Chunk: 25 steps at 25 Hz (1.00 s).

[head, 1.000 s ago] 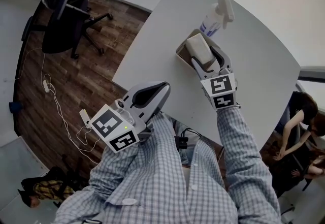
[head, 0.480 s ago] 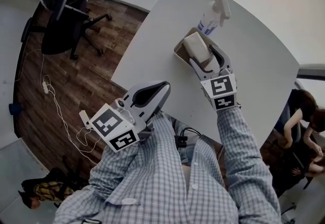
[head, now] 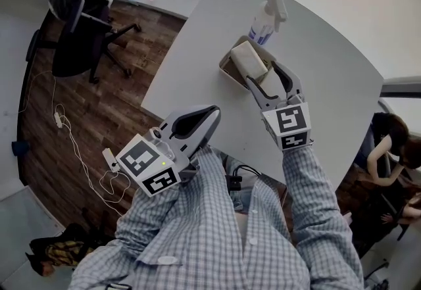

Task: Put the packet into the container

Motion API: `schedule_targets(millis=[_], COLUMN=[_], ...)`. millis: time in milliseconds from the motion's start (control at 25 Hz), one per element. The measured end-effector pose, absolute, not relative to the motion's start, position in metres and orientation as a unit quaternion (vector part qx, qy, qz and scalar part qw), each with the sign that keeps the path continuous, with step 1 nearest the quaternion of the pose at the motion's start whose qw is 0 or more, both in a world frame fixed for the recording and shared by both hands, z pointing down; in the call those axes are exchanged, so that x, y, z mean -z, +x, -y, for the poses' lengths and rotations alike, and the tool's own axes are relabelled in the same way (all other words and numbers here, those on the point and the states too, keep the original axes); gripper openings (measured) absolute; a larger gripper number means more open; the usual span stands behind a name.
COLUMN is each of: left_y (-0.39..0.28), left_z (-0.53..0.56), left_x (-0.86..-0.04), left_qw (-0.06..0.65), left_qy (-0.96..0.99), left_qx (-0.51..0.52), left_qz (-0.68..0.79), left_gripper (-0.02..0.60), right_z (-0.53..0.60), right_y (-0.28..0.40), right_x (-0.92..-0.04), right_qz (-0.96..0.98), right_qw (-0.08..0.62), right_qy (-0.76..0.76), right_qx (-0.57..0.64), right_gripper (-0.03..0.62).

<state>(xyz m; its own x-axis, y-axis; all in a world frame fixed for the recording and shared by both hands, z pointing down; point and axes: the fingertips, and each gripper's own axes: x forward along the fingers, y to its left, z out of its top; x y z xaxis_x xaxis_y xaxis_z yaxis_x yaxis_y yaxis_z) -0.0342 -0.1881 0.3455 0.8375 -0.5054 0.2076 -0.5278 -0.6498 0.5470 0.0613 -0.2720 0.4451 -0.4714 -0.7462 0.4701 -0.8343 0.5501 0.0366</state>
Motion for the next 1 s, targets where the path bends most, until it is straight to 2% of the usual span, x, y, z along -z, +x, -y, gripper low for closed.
schedule_targets(millis=[160, 200, 280, 360, 520, 1000], left_y=[-0.029, -0.028, -0.026, -0.023, -0.015, 0.014], left_z=[0.186, 0.185, 0.184, 0.182, 0.180, 0.179], left_x=[-0.343, -0.342, -0.341, -0.340, -0.333, -0.322], left_qw=[0.302, 0.301, 0.299, 0.297, 0.291, 0.276], left_qy=[0.912, 0.913, 0.914, 0.916, 0.921, 0.935], left_qx=[-0.019, -0.019, -0.019, -0.020, -0.020, -0.022], left_qz=[0.277, 0.276, 0.273, 0.268, 0.259, 0.222], left_gripper=[0.006, 0.006, 0.008, 0.006, 0.008, 0.006], right_z=[0.263, 0.261, 0.256, 0.250, 0.238, 0.197], right_y=[0.070, 0.074, 0.082, 0.090, 0.102, 0.153], right_x=[-0.431, -0.427, -0.418, -0.410, -0.391, -0.358], right_qz=[0.849, 0.846, 0.838, 0.832, 0.827, 0.809], right_qw=[0.204, 0.200, 0.191, 0.179, 0.161, 0.111], right_qy=[0.478, 0.485, 0.505, 0.518, 0.532, 0.574], right_qx=[-0.095, -0.091, -0.085, -0.085, -0.086, -0.067], right_gripper=[0.277, 0.246, 0.087, 0.037, 0.012, 0.012])
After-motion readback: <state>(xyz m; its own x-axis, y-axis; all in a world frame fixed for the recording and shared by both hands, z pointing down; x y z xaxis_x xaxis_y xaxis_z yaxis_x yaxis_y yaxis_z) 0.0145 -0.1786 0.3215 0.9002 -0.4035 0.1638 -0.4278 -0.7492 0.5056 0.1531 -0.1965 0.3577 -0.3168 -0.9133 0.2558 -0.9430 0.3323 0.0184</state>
